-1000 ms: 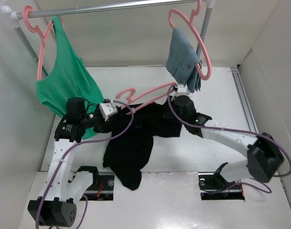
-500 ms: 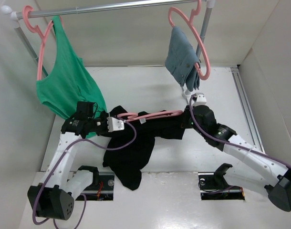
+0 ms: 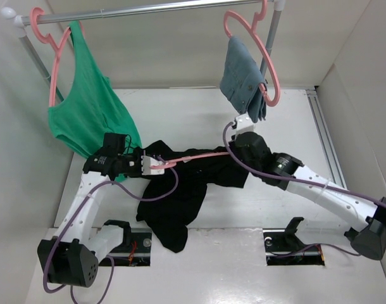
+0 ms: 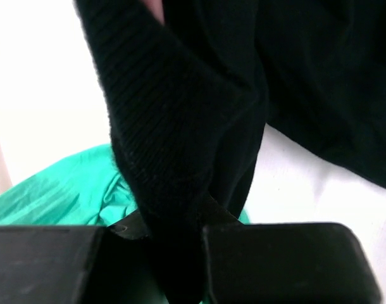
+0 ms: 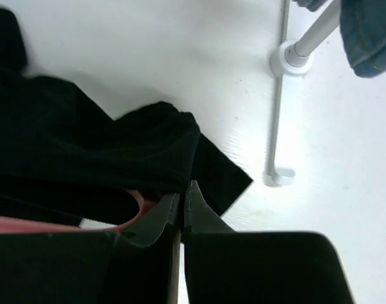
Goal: Place the t-shirt on the hanger
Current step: Place tshirt on hanger
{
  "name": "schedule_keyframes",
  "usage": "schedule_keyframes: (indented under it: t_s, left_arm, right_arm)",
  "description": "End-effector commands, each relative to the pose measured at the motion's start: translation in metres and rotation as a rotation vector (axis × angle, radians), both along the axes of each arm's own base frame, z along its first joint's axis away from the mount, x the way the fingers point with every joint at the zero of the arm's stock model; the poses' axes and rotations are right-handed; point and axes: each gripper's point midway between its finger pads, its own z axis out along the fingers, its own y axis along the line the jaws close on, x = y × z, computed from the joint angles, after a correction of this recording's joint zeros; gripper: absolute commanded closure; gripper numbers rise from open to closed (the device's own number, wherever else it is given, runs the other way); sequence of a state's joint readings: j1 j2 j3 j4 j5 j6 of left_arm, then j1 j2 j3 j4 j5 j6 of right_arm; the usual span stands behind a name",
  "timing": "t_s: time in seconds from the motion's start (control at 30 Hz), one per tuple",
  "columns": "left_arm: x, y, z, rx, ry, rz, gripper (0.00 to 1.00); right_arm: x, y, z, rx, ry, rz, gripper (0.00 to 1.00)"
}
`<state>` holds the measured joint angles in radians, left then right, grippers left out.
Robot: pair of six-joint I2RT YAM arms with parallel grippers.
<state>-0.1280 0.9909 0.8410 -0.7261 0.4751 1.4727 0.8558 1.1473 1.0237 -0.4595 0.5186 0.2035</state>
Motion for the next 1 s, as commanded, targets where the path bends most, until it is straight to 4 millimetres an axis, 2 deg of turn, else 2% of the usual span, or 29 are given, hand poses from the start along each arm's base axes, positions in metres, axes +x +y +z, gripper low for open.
schedule_keyframes:
  t_s: [0.0,0.1,0.17,0.27,0.37,0.43,0.47,0.53,0.57,0.6,0.63,0.73,0.83,0.93,0.97]
  left_arm:
    - [0.002,0.030,0.000,0.137,0.032,0.104,1.00]
    - [0.010,0.034,0.000,0.153,0.030,0.158,1.00]
    - [0.015,0.037,0.000,0.167,0.023,0.181,1.00]
    - [0.018,0.034,0.002,0.159,0.019,0.183,1.00]
    - [0.016,0.015,0.000,0.120,0.047,0.159,1.00]
    - [0.018,-0.002,0.016,0.053,0.036,0.133,1.00]
    - [0.016,-0.016,0.022,-0.018,0.049,0.111,1.00]
    - [0.017,-0.029,0.038,-0.108,0.055,0.115,1.00]
    - [0.014,-0.034,0.043,-0.140,0.056,0.105,1.00]
    - [0.011,-0.045,0.052,-0.194,0.052,0.064,1.00]
    - [0.005,-0.049,0.058,-0.221,0.049,0.042,1.00]
    - [-0.006,-0.066,0.071,-0.305,0.039,-0.042,1.00]
    - [-0.013,-0.070,0.076,-0.328,0.038,-0.082,1.00]
    - [-0.014,-0.070,0.073,-0.319,0.034,-0.095,1.00]
    - [-0.014,-0.070,0.073,-0.319,0.034,-0.095,1.00]
  right_arm:
    - [0.003,-0.008,0.034,-0.139,-0.106,0.004,1.00]
    - [-0.002,-0.013,0.023,-0.221,-0.061,0.017,1.00]
    - [-0.002,-0.017,0.021,-0.261,-0.048,0.018,1.00]
    - [0.001,-0.011,0.027,-0.304,-0.049,0.038,1.00]
    - [0.005,0.015,0.037,-0.293,-0.070,0.110,1.00]
    - [0.007,0.048,0.042,-0.268,-0.111,0.220,1.00]
    - [0.003,0.061,0.043,-0.222,-0.109,0.277,1.00]
    - [0.003,0.083,0.040,-0.168,-0.132,0.357,1.00]
    - [0.001,0.093,0.041,-0.173,-0.152,0.431,1.00]
    - [-0.010,0.112,0.039,-0.122,-0.146,0.541,1.00]
    - [-0.013,0.120,0.042,-0.103,-0.158,0.590,1.00]
    - [-0.019,0.129,0.043,-0.112,-0.166,0.669,0.82]
    - [-0.026,0.126,0.065,-0.115,-0.227,0.725,0.71]
    - [-0.045,0.127,0.087,-0.085,-0.300,0.840,0.53]
    - [-0.049,0.128,0.090,-0.081,-0.313,0.862,0.43]
